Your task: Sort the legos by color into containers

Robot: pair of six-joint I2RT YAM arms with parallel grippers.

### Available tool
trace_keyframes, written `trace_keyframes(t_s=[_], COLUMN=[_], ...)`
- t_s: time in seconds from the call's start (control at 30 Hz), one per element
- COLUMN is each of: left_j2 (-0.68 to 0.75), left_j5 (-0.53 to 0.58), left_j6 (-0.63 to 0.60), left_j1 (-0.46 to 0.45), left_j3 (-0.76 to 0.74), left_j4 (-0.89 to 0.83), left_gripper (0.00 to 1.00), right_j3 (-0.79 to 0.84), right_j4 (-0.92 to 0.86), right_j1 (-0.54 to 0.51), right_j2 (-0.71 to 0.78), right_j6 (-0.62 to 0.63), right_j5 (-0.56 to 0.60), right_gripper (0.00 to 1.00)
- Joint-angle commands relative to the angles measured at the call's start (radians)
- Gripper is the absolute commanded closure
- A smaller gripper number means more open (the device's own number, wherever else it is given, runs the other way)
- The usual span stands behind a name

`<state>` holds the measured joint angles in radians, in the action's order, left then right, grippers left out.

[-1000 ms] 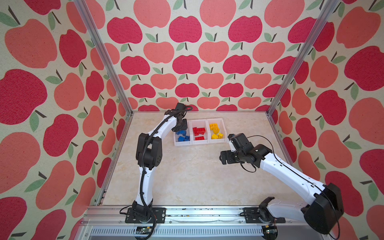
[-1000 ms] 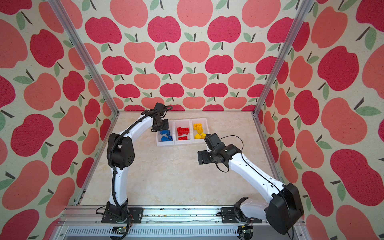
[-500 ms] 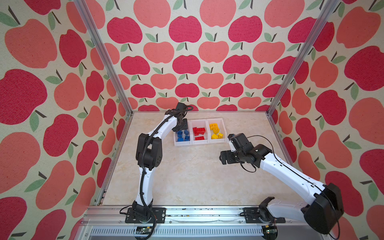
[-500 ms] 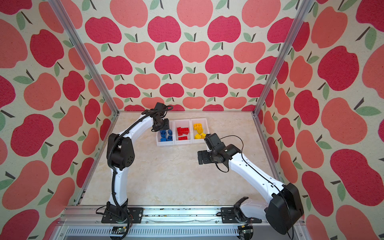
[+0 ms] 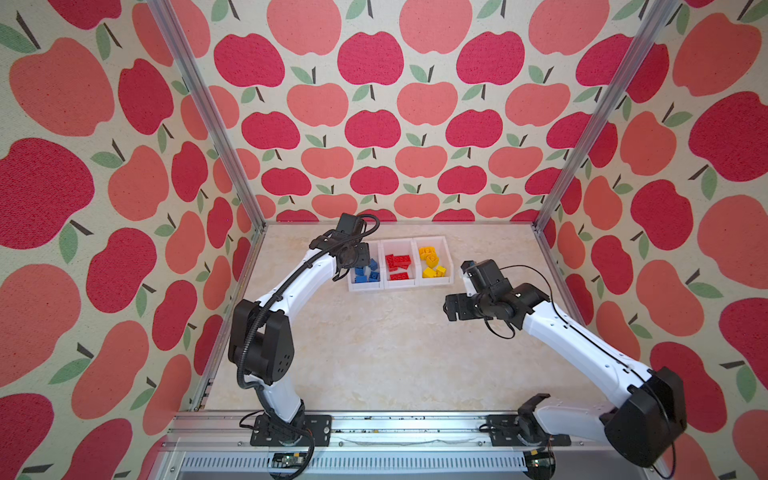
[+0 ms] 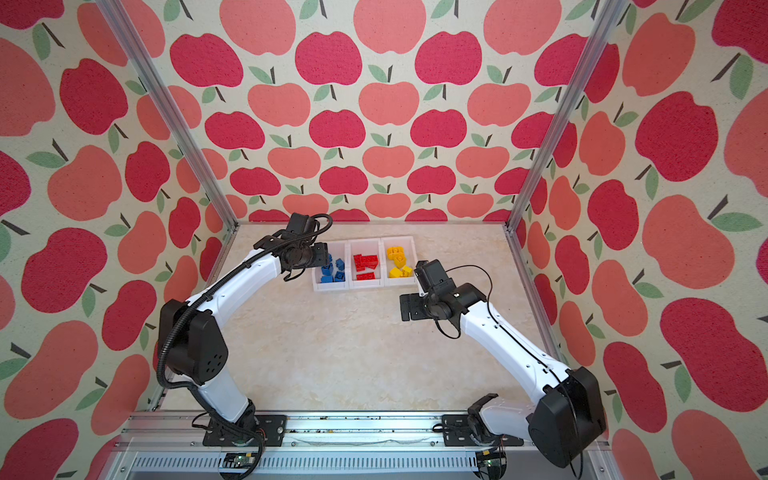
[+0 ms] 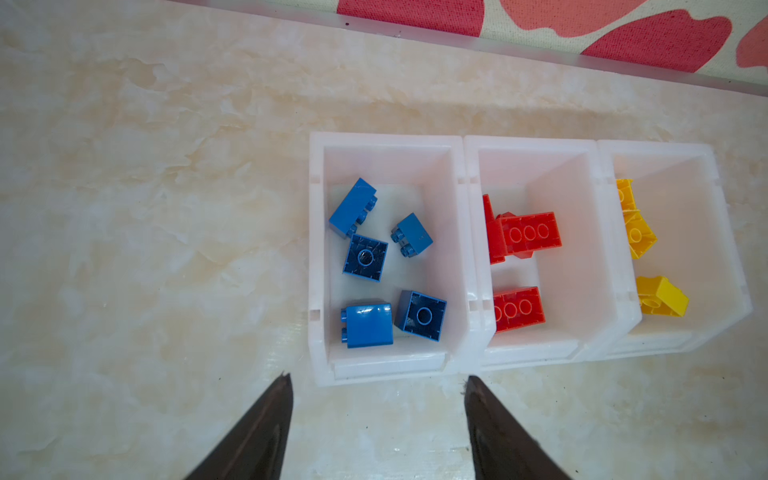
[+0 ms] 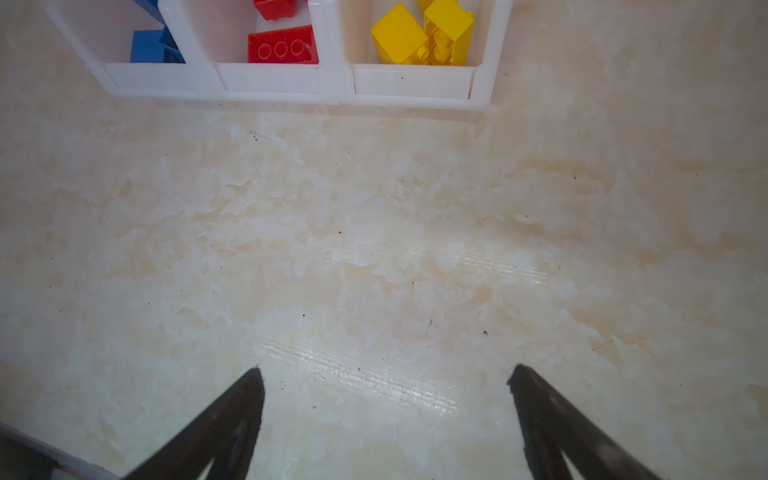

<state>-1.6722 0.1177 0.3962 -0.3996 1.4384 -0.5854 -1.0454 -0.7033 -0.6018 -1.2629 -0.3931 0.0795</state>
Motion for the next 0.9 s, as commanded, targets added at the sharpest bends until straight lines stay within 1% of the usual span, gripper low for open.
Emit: trace_keyframes(t_s=[0.0, 0.17, 0.3, 0.37, 0.47, 0.57, 0.63, 0.77, 0.87], left_j2=[0.101, 0.261, 0.356, 0.389, 0.430, 0.459, 0.472, 0.481, 0.487], left_j5=[0.069, 0.092, 0.116, 0.131, 0.143, 0.180, 0.195, 0.186, 0.157], left_j6=[-0.024, -0.036, -0.063, -0.074, -0.091, -0.129, -0.170, -0.252, -0.283], left_j1=[0.010, 0.060, 0.119, 0.149, 0.193, 0.217, 0.231, 0.276, 0.313], left_j3=[-0.128, -0.327, -0.446, -0.488, -0.546, -0.594, -0.623, -0.690, -0.746], left_j4=[0.078, 0.144, 0.194, 0.217, 0.265, 0.329, 0.382, 0.509, 0.603], left_gripper=[0.30, 0.28, 0.24, 0.19, 0.09, 0.00, 0.01, 0.01, 0.01], right_j3=[-0.037, -0.050, -0.037, -0.026, -0.003, 0.033, 0.068, 0.154, 0.221], right_j4=[0.006, 0.048, 0.105, 0.136, 0.189, 0.256, 0.312, 0.469, 0.610], right_j1=[0.042, 0.119, 0.183, 0.218, 0.268, 0.323, 0.355, 0.394, 0.431], right_j2=[-0.019, -0.041, -0.047, -0.053, -0.061, -0.065, -0.070, -0.087, -0.100], right_j6=[0.058, 0.106, 0.147, 0.163, 0.198, 0.235, 0.264, 0.337, 0.355], right_j5=[0.013, 0.009, 0.008, 0.006, 0.010, 0.012, 0.020, 0.082, 0.069], right_gripper=[0.05, 0.04, 0.01, 0.01, 0.01, 0.01, 0.01, 0.01, 0.01])
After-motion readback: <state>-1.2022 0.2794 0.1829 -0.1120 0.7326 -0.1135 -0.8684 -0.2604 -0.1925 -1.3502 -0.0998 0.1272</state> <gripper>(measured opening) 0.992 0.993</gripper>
